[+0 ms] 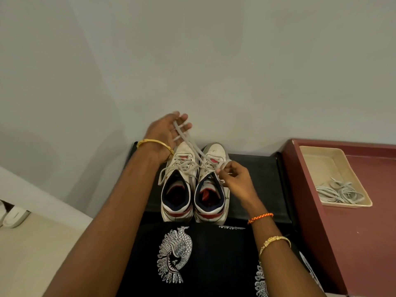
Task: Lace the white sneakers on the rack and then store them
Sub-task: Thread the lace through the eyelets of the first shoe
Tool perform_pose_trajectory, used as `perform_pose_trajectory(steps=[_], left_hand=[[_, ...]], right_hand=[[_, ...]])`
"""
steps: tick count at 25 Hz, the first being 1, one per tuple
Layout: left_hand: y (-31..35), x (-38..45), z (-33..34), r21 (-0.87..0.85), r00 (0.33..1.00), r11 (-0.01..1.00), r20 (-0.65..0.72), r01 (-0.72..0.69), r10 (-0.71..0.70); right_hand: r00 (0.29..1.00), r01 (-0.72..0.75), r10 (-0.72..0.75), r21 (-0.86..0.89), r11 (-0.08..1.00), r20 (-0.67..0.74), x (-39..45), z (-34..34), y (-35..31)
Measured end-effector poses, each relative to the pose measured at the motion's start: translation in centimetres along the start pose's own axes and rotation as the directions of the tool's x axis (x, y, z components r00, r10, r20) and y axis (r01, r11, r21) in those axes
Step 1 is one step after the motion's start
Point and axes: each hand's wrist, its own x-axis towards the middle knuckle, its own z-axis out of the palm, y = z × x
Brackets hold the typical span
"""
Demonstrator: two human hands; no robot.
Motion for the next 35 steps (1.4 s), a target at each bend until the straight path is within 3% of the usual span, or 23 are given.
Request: perform_pose_trajectory(steps=[2,4,5,8,9,11,13,16,20,22,24,25,27,28,29,33,35], left_hand=[[-0.2,0.4,-1.0,0.311,0.984,0.95,-0.168,-0.008,0.064],[-2.0,0.2,-1.7,0.689,0.953,0.714,-0.282,0.12,0.112],[-3.6,0.0,-1.8,0.805,0.955,0.582,-0.251,0.113,0.161],[-8.2,-1.6,-1.0,0.977,0.947,0.173,0.063,-0.123,0.314],[-9.3,-2.0,-0.8,0.981,0.944,0.109,0.12,-0.161,0.307],[-11.0,-2.2,-0.6,0.983,0.962,0.09,0.134,-0.159,0.237],[-11.8,-1.6,-0.6,0.986,0.977,0.061,0.145,-0.157,0.158],[-12.1,-0.8,-0.5,0.975,0.98,0.147,0.15,-0.169,0.13],[-12.7,-0.2,-0.6,0.957,0.979,0.231,0.141,-0.174,0.15],[-12.9,0.1,-0.7,0.95,0.981,0.268,0.124,-0.16,0.147],[-12.7,0.3,-0.6,0.945,0.986,0.295,0.112,-0.145,0.124],[-12.6,0.4,-0.4,0.945,0.988,0.296,0.109,-0.136,0.106],[-12.6,0.5,-0.3,0.951,0.993,0.286,0.098,-0.113,0.068],[-12.5,0.6,-0.2,0.952,0.995,0.289,0.093,-0.103,0.047],[-12.2,0.6,0.1,0.953,0.997,0.291,0.08,-0.081,0.017],[-10.9,1.9,1.6,0.997,0.992,0.056,-0.05,0.057,-0.114],[-10.1,1.7,2.6,0.982,0.978,0.154,-0.083,0.114,-0.192]], right_hand=[[0.997,-0.016,0.025,0.123,0.992,-0.074,0.1,-0.2,-0.4],[0.984,-0.005,0.057,0.295,0.955,-0.17,0.4,-0.9,-1.0],[0.97,0.031,0.07,0.401,0.916,-0.234,0.5,-1.5,-1.3],[0.907,0.218,0.091,0.644,0.733,-0.411,0.8,-3.7,-2.0],[0.891,0.272,0.086,0.675,0.686,-0.446,0.7,-4.4,-2.0],[0.872,0.316,0.076,0.675,0.667,-0.483,0.7,-5.3,-1.8],[0.864,0.308,0.041,0.59,0.746,-0.502,0.8,-5.4,-1.3],[0.827,0.338,-0.066,0.399,0.853,-0.559,0.9,-5.0,-0.9],[0.703,0.588,-0.303,0.286,0.757,-0.643,0.6,-4.9,-3.2],[0.66,0.646,-0.393,0.216,0.732,-0.641,0.4,-4.8,-4.1],[0.709,0.562,-0.389,0.137,0.816,-0.588,0.6,-4.4,-3.3],[0.779,0.443,-0.339,0.08,0.893,-0.528,0.7,-4.3,-2.3],[0.932,0.05,-0.064,-0.048,0.998,-0.358,0.8,-4.2,-0.5],[0.962,-0.102,0.071,-0.107,0.989,-0.265,0.7,-4.2,0.0],[0.976,-0.153,0.125,-0.153,0.976,-0.18,0.5,-3.9,0.1],[0.986,-0.033,0.063,-0.194,0.98,0.154,-0.4,-1.5,-1.0],[0.987,-0.001,0.046,-0.28,0.96,0.154,-0.7,0.0,-0.9]])
